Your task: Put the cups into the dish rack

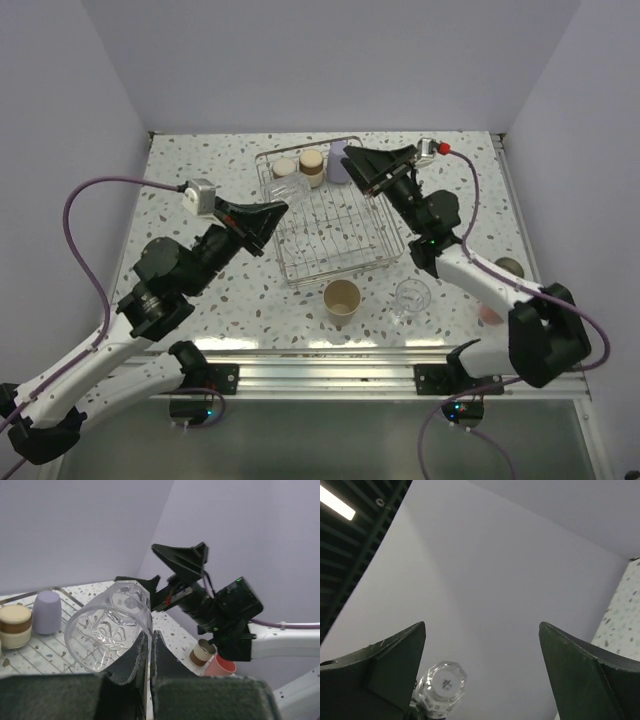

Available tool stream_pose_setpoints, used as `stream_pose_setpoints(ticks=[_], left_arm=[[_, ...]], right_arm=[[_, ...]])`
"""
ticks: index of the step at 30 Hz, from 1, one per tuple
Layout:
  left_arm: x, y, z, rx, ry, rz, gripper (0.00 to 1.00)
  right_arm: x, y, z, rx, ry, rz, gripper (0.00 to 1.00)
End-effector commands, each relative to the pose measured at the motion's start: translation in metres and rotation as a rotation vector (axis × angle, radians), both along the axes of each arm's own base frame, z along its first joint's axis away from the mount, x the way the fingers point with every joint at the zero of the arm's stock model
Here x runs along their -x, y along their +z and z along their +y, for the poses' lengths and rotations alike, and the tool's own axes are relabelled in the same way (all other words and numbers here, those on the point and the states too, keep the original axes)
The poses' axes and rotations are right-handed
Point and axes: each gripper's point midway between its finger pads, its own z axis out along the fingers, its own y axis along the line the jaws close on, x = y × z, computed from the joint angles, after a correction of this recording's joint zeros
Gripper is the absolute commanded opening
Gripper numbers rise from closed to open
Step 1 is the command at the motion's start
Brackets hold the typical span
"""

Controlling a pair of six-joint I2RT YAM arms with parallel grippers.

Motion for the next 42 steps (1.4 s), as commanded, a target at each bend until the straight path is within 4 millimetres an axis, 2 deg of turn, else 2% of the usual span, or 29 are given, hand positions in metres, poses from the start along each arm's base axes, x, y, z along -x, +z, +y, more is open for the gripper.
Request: stream_pose_setpoints(ticks=[1,2,3,6,9,14,21,30,32,33,36,37,39,40,42], left_arm=[[0.007,0.036,-0.003,0.147,-0.035,-0.177,0.00],[0.006,0.036,-0.004,0.158,-0.034,-0.181,0.00],[0.002,0.034,-0.007,0.163,-0.031,-0.183,0.00],[-0.005,0.027,-0.017,0.154,-0.040,-0.173,0.00],[-0.010,0.020,-0.024,0.154,-0.046,-0.168,0.00],[-0.023,0.005,-0.037,0.127,-0.041,-0.142,0.00],[-0.032,-0.004,-0.049,0.136,-0.047,-0.146,0.00],[-0.048,-0.016,-0.057,0.123,-0.016,-0.125,0.00],[-0.051,-0.019,-0.056,0.121,0.002,-0.116,0.00],[-0.052,-0.020,-0.055,0.122,0.009,-0.115,0.00],[-0.056,-0.023,-0.052,0.123,0.036,-0.105,0.00],[-0.057,-0.025,-0.053,0.121,0.038,-0.100,0.00],[-0.060,-0.029,-0.052,0.118,0.053,-0.092,0.00],[-0.061,-0.029,-0.052,0.117,0.056,-0.090,0.00],[-0.062,-0.032,-0.053,0.110,0.056,-0.084,0.00]], right_arm=[[0.027,0.046,0.010,-0.304,0.289,-0.084,0.98],[0.025,0.044,0.012,-0.331,0.309,-0.080,0.98],[0.033,0.050,0.010,-0.374,0.335,-0.131,0.98],[0.028,0.039,0.013,-0.421,0.370,-0.107,0.98],[0.027,0.034,0.014,-0.414,0.374,-0.097,0.98],[0.033,0.041,0.016,-0.395,0.383,-0.117,0.98],[0.047,0.042,0.029,-0.385,0.440,-0.117,0.98],[0.049,0.033,0.036,-0.368,0.447,-0.103,0.98],[0.050,0.031,0.040,-0.367,0.454,-0.098,0.93],[0.050,0.031,0.041,-0.366,0.456,-0.098,0.83],[0.051,0.028,0.047,-0.362,0.462,-0.093,0.65],[0.050,0.028,0.047,-0.359,0.460,-0.094,0.54],[0.050,0.025,0.051,-0.351,0.458,-0.084,0.42],[0.050,0.025,0.052,-0.344,0.454,-0.086,0.30],[0.048,0.024,0.054,-0.333,0.450,-0.081,0.19]])
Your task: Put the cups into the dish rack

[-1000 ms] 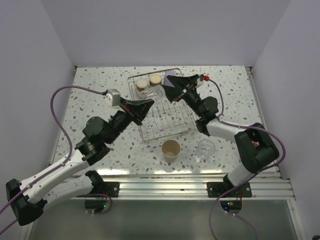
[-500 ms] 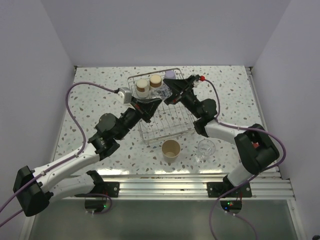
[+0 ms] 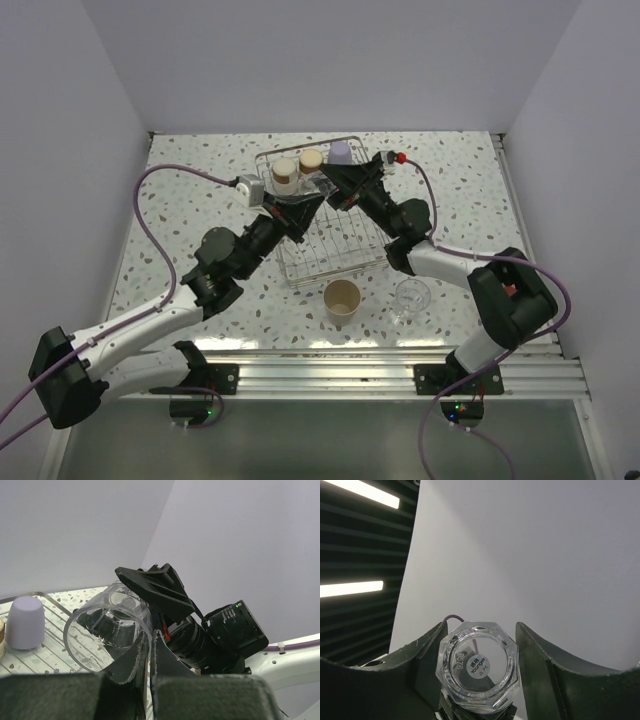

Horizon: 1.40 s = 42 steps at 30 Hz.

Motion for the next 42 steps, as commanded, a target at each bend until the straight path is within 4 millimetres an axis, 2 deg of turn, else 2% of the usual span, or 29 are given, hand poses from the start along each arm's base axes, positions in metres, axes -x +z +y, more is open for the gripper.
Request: stream_pose_setpoints(ticks=[1,3,5,6,7,8,9,10,11,12,13,15,16,21,24,25,28,29,30,31,32,33,35,36,37,38,39,40,42], left_arm=[[-0.008,0.009,0.008,0.040,0.056,-0.024,0.00],[-0.008,0.008,0.006,0.026,0.051,-0.017,0.02],[-0.008,0.001,0.004,-0.017,0.046,0.008,0.16],[-0.008,0.007,0.005,-0.021,0.050,0.009,0.36],[-0.009,0.006,0.007,-0.039,0.060,0.022,0.46],[-0.014,-0.010,0.011,-0.096,0.094,0.082,0.53],[-0.015,-0.004,0.015,-0.105,0.114,0.096,0.69],[-0.016,-0.006,0.019,-0.126,0.134,0.119,0.74],[-0.019,-0.023,0.027,-0.187,0.176,0.179,0.78],[-0.019,-0.020,0.033,-0.198,0.200,0.196,0.85],[-0.019,-0.037,0.044,-0.257,0.249,0.259,0.87],[-0.017,-0.043,0.058,-0.308,0.292,0.310,0.90],[-0.012,-0.059,0.070,-0.375,0.328,0.365,0.91],[0.004,-0.073,0.111,-0.484,0.437,0.468,0.92],[0.014,-0.087,0.146,-0.544,0.557,0.529,0.93],[0.018,-0.095,0.162,-0.572,0.619,0.559,0.93],[0.027,-0.107,0.184,-0.636,0.697,0.603,0.93],[0.029,-0.110,0.188,-0.648,0.713,0.609,0.93],[0.030,-0.112,0.192,-0.654,0.728,0.611,0.93],[0.031,-0.116,0.197,-0.663,0.746,0.605,0.93],[0.031,-0.117,0.199,-0.666,0.750,0.597,0.93],[0.031,-0.119,0.200,-0.666,0.749,0.592,0.93],[0.033,-0.121,0.205,-0.643,0.766,0.578,0.93],[0.032,-0.122,0.206,-0.631,0.769,0.568,0.93],[0.031,-0.116,0.207,-0.595,0.775,0.538,0.93],[0.034,-0.122,0.211,-0.598,0.775,0.524,0.93],[0.032,-0.125,0.211,-0.595,0.781,0.522,0.93],[0.032,-0.120,0.211,-0.568,0.774,0.493,0.93],[0.033,-0.126,0.213,-0.564,0.776,0.484,0.93]], right_arm=[[0.034,0.054,-0.009,-0.114,0.013,-0.238,0.12],[0.031,0.052,-0.007,-0.090,-0.001,-0.239,0.04],[0.026,0.047,-0.003,-0.055,-0.006,-0.225,0.00],[0.023,0.046,-0.002,-0.035,-0.022,-0.235,0.00],[0.018,0.042,-0.002,-0.013,-0.037,-0.234,0.00],[0.011,0.033,0.001,0.029,-0.046,-0.205,0.00],[0.005,0.027,0.002,0.070,-0.074,-0.217,0.00],[0.000,0.022,0.002,0.102,-0.094,-0.213,0.00],[-0.009,0.009,0.004,0.157,-0.112,-0.177,0.00],[-0.015,0.004,0.006,0.213,-0.147,-0.207,0.00],[-0.020,-0.002,0.007,0.256,-0.169,-0.209,0.00],[-0.037,-0.019,0.009,0.393,-0.241,-0.218,0.00],[-0.041,-0.024,0.011,0.442,-0.261,-0.222,0.00],[-0.075,-0.049,0.020,0.748,-0.399,-0.272,0.00],[-0.088,-0.062,0.032,0.925,-0.474,-0.313,0.00],[-0.084,-0.067,0.043,0.970,-0.472,-0.332,0.00],[-0.096,-0.089,0.055,1.093,-0.506,-0.339,0.00],[-0.100,-0.092,0.058,1.108,-0.515,-0.338,0.00],[-0.105,-0.111,0.063,1.148,-0.505,-0.328,0.00],[-0.108,-0.118,0.064,1.171,-0.516,-0.317,0.00],[-0.111,-0.118,0.069,1.177,-0.522,-0.322,0.00],[-0.116,-0.138,0.073,1.223,-0.512,-0.316,0.00],[-0.119,-0.142,0.085,1.247,-0.520,-0.325,0.00],[-0.123,-0.159,0.089,1.286,-0.511,-0.324,0.00],[-0.123,-0.165,0.095,1.301,-0.505,-0.328,0.00],[-0.127,-0.173,0.100,1.325,-0.509,-0.328,0.00],[-0.129,-0.167,0.100,1.326,-0.522,-0.334,0.00],[-0.132,-0.180,0.102,1.350,-0.515,-0.327,0.00],[-0.137,-0.184,0.103,1.367,-0.531,-0.323,0.00]])
